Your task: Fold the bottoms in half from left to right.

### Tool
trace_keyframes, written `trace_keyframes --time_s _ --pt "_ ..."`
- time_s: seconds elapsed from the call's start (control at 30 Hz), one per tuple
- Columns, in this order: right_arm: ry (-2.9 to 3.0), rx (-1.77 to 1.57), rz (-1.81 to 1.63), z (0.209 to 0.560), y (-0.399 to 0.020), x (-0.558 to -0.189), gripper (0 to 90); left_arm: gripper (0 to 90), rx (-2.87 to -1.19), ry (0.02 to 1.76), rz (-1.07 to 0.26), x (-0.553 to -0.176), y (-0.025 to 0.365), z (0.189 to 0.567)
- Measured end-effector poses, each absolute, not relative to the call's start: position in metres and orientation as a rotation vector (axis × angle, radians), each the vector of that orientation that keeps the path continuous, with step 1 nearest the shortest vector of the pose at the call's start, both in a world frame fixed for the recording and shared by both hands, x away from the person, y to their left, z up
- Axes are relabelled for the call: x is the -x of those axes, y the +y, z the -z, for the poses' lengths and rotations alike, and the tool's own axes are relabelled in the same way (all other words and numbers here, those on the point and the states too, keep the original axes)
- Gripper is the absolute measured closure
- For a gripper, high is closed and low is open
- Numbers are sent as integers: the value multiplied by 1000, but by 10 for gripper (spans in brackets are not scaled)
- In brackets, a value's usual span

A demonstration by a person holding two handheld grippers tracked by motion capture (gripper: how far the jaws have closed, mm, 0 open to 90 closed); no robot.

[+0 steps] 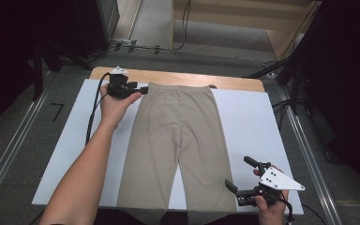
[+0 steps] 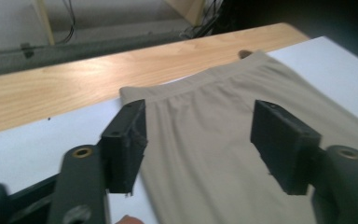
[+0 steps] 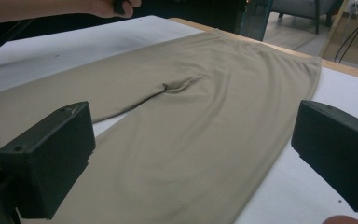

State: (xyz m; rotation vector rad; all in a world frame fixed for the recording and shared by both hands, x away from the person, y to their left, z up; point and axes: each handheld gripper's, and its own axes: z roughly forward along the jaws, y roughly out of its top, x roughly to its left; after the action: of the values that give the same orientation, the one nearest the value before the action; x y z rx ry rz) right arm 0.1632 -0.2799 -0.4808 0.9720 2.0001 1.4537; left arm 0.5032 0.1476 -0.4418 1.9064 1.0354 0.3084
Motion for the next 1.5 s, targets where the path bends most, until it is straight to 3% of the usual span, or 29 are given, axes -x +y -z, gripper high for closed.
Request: trace_keyframes --time_s 0.2,0.67,1.13,1.23,1.37,1.5 --pt "2012 -973 -1456 484 -278 -165 0 534 -1945 1104 -258 -531 139 452" --pt "2023 -981 -1447 487 -276 -167 0 596 -2019 1287 -225 -579 124 479" --pt "2030 -998 -1445 492 -276 -172 0 607 -1971 1280 -242 -592 118 497" --pt "2037 -1000 -1439 493 -275 -172 0 584 -1994 1273 -290 -592 113 501" --pt "2035 -1012 -1437 494 -276 -172 0 483 -1989 1291 -313 -594 106 501" --pt "2038 -1021 -1449 496 -277 -174 0 547 -2068 1251 -432 -590 96 501"
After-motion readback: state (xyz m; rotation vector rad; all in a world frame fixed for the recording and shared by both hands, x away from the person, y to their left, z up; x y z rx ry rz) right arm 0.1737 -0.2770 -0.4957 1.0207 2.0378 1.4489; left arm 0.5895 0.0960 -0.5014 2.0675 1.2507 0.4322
